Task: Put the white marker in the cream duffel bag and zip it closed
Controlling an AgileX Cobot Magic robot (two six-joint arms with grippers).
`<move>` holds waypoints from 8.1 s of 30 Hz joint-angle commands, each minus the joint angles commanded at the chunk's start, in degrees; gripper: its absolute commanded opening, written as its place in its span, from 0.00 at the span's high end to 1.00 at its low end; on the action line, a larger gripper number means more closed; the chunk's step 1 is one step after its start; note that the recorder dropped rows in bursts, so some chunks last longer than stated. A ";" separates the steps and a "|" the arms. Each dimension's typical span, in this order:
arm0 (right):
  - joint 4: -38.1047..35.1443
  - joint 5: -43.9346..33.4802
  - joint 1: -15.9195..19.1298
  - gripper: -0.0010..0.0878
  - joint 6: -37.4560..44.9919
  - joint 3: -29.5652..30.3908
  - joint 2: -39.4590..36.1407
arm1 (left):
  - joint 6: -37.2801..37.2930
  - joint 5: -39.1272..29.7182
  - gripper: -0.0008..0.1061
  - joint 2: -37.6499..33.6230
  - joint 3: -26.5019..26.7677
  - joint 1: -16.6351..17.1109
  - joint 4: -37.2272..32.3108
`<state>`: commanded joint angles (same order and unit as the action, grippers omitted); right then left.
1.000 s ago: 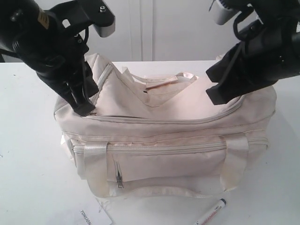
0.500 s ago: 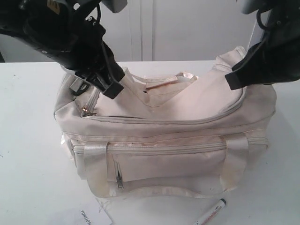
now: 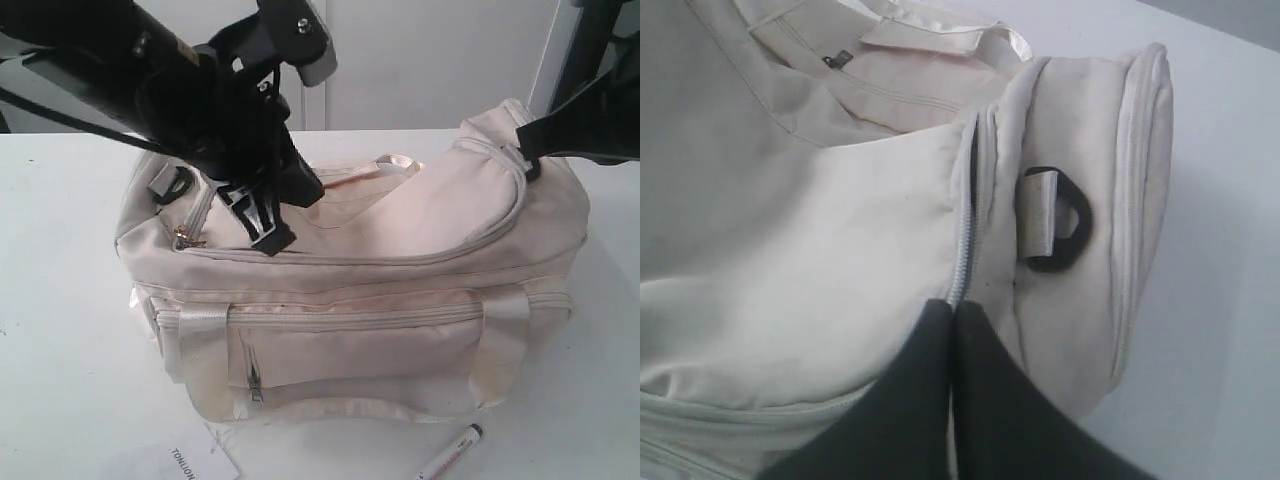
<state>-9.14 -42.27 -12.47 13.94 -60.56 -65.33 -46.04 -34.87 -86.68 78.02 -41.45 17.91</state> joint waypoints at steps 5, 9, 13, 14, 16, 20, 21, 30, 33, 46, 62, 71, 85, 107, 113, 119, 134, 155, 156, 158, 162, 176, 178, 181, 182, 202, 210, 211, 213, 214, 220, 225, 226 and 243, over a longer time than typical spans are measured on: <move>0.00 0.10 0.00 0.99 0.00 0.00 0.00 | -7.34 -2.47 0.99 -0.55 -1.03 0.00 -0.38; 0.00 0.10 0.00 0.99 0.00 0.00 0.00 | -10.52 -5.38 0.82 -0.56 -1.45 0.00 -0.14; 0.00 0.21 0.00 0.99 0.00 0.00 0.00 | -10.28 -6.49 0.59 -0.31 -1.35 0.00 2.24; 0.00 0.21 0.00 0.99 0.00 0.00 0.00 | -10.28 -7.23 0.56 -0.31 -1.35 0.00 2.24; 0.00 0.21 0.00 0.99 0.00 0.00 0.00 | -10.28 -8.06 0.53 -0.31 -1.35 0.00 2.24; 0.00 0.21 0.00 0.99 0.00 0.00 0.00 | -10.28 -8.73 0.53 -0.31 -1.35 0.00 2.24; 0.00 0.21 0.00 0.99 0.00 0.00 0.00 | -10.28 -8.73 0.53 -0.54 -1.35 0.00 2.24; 0.00 0.21 0.00 0.99 0.00 0.00 0.00 | -10.28 -7.76 0.53 -2.55 -1.35 0.00 2.24; 0.00 0.21 0.00 0.99 0.00 0.00 0.00 | -10.28 -7.77 0.53 -3.04 -1.35 0.00 2.24; 0.00 0.21 0.00 0.99 0.00 0.00 0.00 | -7.73 -5.15 0.99 -4.10 -1.35 0.12 1.24; 0.00 0.33 0.00 0.99 0.00 0.00 0.00 | 1.32 4.48 0.99 -3.27 -1.23 0.12 -4.00; -0.23 0.55 0.00 0.99 0.00 0.00 0.00 | 1.72 5.92 0.99 0.79 -1.23 0.12 -3.32; -11.29 -1.75 -0.10 0.99 13.92 0.00 0.00 | 4.32 7.08 0.99 1.73 -1.23 0.12 -1.43; -19.58 -1.50 -0.10 0.99 22.06 0.00 0.00 | 4.32 -4.17 0.99 -2.78 -1.34 0.12 2.87; -19.58 -1.22 -0.10 0.99 21.93 0.00 0.00 | 4.32 -4.95 0.99 -2.78 -1.34 0.12 2.87; -19.58 -1.22 -0.10 0.99 21.93 0.00 0.00 | 4.32 -5.49 0.99 -2.68 -1.34 0.12 2.99; -19.58 -1.22 -0.10 0.99 21.93 0.00 0.00 | 3.84 -6.54 0.99 -2.58 -1.34 0.12 2.99; -19.58 -1.36 -0.10 0.99 21.93 0.00 0.00 | 0.87 -0.96 0.52 3.32 -1.23 0.12 1.79; -19.58 -1.36 -0.10 0.99 21.93 0.00 0.00 | 1.01 -0.15 0.52 3.21 -1.23 0.12 1.75; -19.46 -1.37 -0.10 0.99 21.93 0.00 0.00 | 1.01 1.15 0.52 3.21 -1.23 0.12 1.75; -19.36 -1.25 -0.10 0.99 21.36 0.00 0.00 | 1.09 2.25 0.52 3.21 -1.23 0.12 1.75; 3.52 3.05 -0.10 0.83 -13.94 0.00 -3.24 | 1.25 0.78 0.52 3.21 -1.23 0.12 1.75; 3.00 3.05 -0.10 0.76 -13.94 0.00 -4.62 | 1.25 0.78 0.52 3.21 -1.23 0.12 1.75; 1.15 3.05 -0.10 0.69 -13.94 0.00 -6.16 | 1.25 0.68 0.52 3.21 -1.23 0.12 1.75; 0.80 3.18 -0.10 0.67 -13.94 0.00 -6.54 | 1.25 0.52 0.52 3.21 -1.23 0.12 1.75; -3.88 3.14 -0.10 0.62 -13.94 0.00 -9.12 | 1.25 0.52 0.52 3.21 -1.23 0.12 1.75; -4.38 3.28 -0.10 0.99 -12.50 0.00 -9.12 | 1.25 0.12 0.52 3.21 -1.23 0.12 1.75; -4.38 4.15 -0.10 0.99 -12.50 0.00 -9.12 | 1.25 -0.13 0.52 3.21 -1.23 0.12 1.75; -6.60 5.75 -0.10 0.99 -12.62 0.00 -8.90 | 1.25 -0.58 0.52 3.21 -1.23 0.12 1.75; -7.36 6.38 -0.10 0.99 -12.62 0.00 -8.90 | 1.25 -0.58 0.52 3.21 -1.23 0.12 1.75; -13.97 14.13 -0.10 0.99 -14.82 0.00 -8.78 | 1.25 -1.16 0.52 3.21 -1.23 0.12 1.75; -14.58 18.80 0.01 0.99 -20.35 0.00 -8.78 | 1.25 -1.16 0.52 3.21 -1.23 0.12 1.75; -14.58 20.13 0.01 0.99 -21.92 0.00 -8.78 | 1.25 -1.16 0.52 3.21 -1.23 0.12 1.75; -14.58 26.29 0.01 0.99 -26.16 0.00 -8.78 | 1.25 -1.16 0.52 3.21 -1.23 0.12 1.75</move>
<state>-23.72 -15.98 -12.46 -12.22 -60.56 -74.11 -44.79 -36.03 -83.47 76.79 -41.33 19.66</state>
